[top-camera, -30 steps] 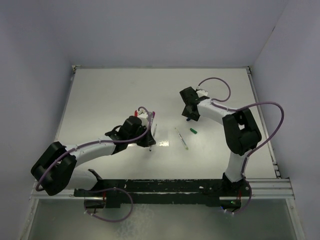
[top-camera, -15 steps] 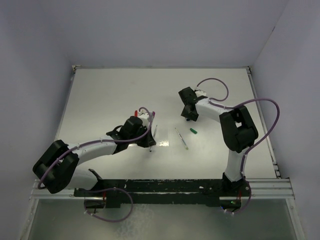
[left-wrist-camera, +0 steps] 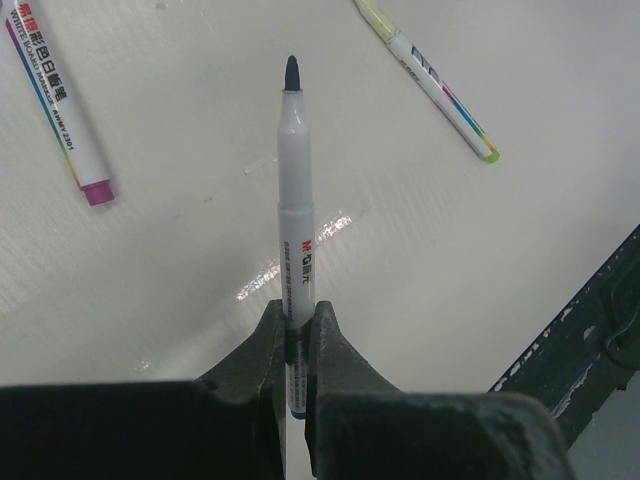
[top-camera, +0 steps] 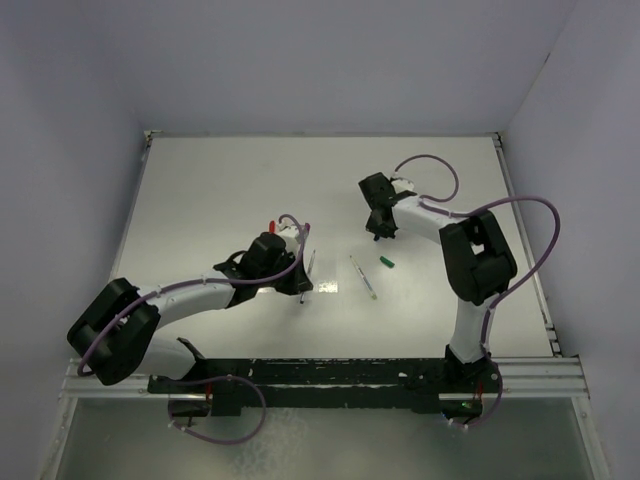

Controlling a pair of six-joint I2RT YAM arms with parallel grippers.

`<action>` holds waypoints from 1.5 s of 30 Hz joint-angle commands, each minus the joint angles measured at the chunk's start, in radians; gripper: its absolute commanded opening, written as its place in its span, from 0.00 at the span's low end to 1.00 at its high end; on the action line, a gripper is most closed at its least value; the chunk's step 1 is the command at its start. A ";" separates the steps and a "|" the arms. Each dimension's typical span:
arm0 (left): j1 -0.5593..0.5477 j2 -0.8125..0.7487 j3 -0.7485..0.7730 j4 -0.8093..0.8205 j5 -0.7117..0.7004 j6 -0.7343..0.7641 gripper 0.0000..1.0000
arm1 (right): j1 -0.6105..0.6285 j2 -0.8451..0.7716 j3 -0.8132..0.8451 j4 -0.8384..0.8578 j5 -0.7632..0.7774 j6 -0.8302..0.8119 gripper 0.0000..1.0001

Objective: Insert the pens into the pen caps

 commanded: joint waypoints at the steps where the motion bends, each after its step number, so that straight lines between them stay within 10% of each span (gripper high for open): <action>1: -0.003 -0.001 0.019 0.040 0.017 0.008 0.00 | -0.004 -0.003 -0.037 0.008 -0.058 -0.030 0.00; 27: -0.233 -0.209 0.089 0.118 -0.057 -0.092 0.00 | 0.105 -0.932 -0.590 0.766 -0.494 -0.231 0.00; 45: -0.284 -0.236 0.084 0.217 -0.080 -0.151 0.00 | 0.214 -1.063 -0.762 1.023 -0.522 -0.125 0.00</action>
